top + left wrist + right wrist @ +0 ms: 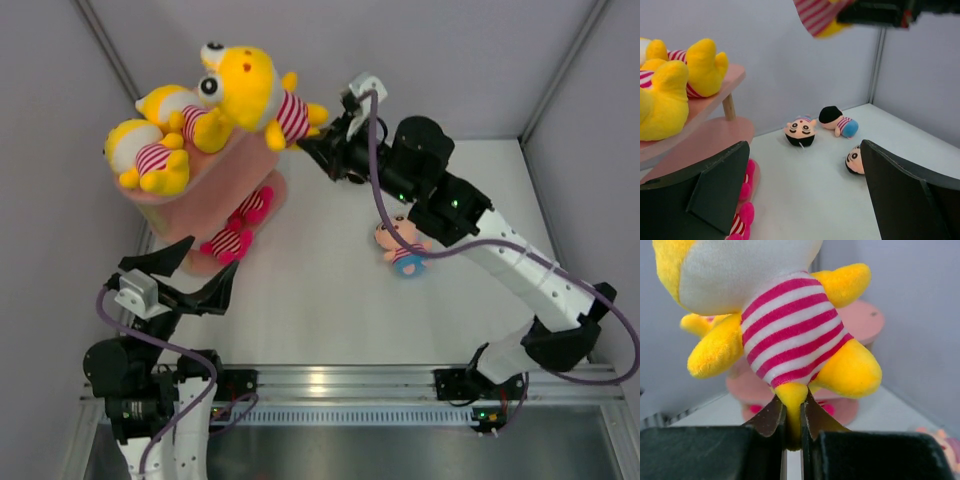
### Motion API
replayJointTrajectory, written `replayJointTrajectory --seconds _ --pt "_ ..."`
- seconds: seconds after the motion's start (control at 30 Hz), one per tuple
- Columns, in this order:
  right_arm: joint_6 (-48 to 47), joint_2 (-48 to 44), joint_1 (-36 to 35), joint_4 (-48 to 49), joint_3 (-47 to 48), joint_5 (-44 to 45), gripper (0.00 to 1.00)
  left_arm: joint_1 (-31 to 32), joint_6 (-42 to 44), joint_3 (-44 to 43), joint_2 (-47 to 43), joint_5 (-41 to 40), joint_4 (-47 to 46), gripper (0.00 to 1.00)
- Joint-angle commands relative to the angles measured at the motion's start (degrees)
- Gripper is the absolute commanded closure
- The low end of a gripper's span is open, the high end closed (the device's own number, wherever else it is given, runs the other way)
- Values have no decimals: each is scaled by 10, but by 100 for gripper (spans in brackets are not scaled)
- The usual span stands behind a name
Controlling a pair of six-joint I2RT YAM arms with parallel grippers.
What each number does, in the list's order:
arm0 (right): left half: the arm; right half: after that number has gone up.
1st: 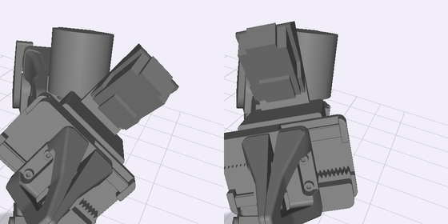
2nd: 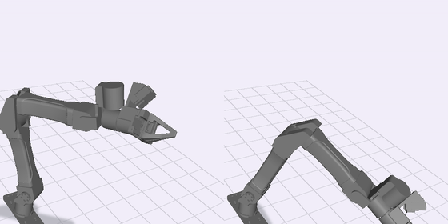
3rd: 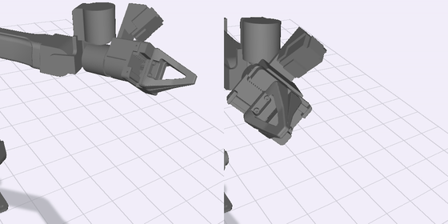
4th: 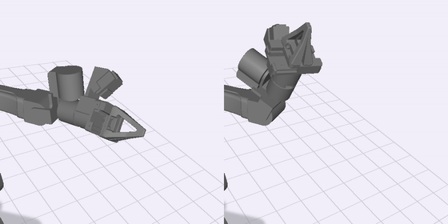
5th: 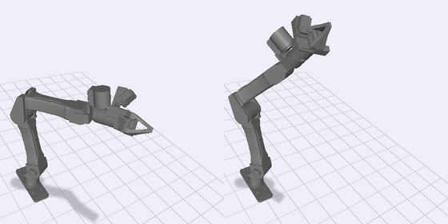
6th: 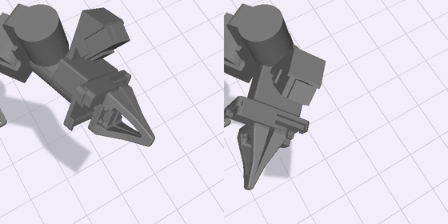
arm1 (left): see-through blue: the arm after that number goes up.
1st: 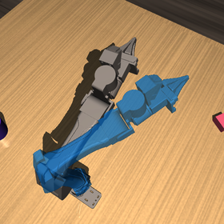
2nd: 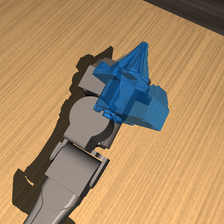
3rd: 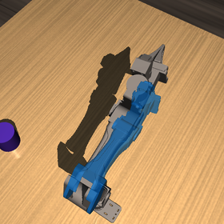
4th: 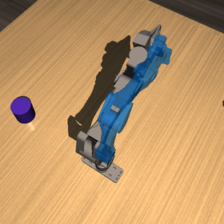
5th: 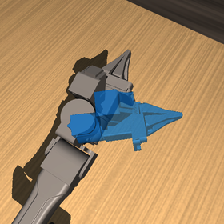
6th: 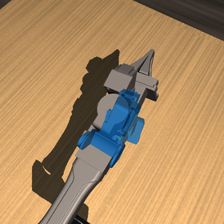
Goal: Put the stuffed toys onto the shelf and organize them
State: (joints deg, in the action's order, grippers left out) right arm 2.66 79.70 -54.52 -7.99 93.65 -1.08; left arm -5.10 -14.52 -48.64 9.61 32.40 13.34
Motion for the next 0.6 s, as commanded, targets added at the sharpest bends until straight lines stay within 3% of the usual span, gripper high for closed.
replayJointTrajectory --seconds 0.0,0.03,0.07,0.17,0.33,0.57 --pt "-63 123 45 -144 199 47 100 -1 34 -11 -20 33 58 2" --pt "-66 156 62 -169 251 49 100 -1 43 -8 -23 26 70 1" --pt "-70 227 69 -186 361 50 100 0 60 -6 -29 5 87 1" --pt "-73 346 94 -201 525 64 100 0 91 3 -34 -23 107 1" --pt "-62 396 113 -18 501 86 100 9 112 31 -36 -22 110 2" --pt "-39 462 101 53 545 80 100 18 130 60 -48 -29 110 1"
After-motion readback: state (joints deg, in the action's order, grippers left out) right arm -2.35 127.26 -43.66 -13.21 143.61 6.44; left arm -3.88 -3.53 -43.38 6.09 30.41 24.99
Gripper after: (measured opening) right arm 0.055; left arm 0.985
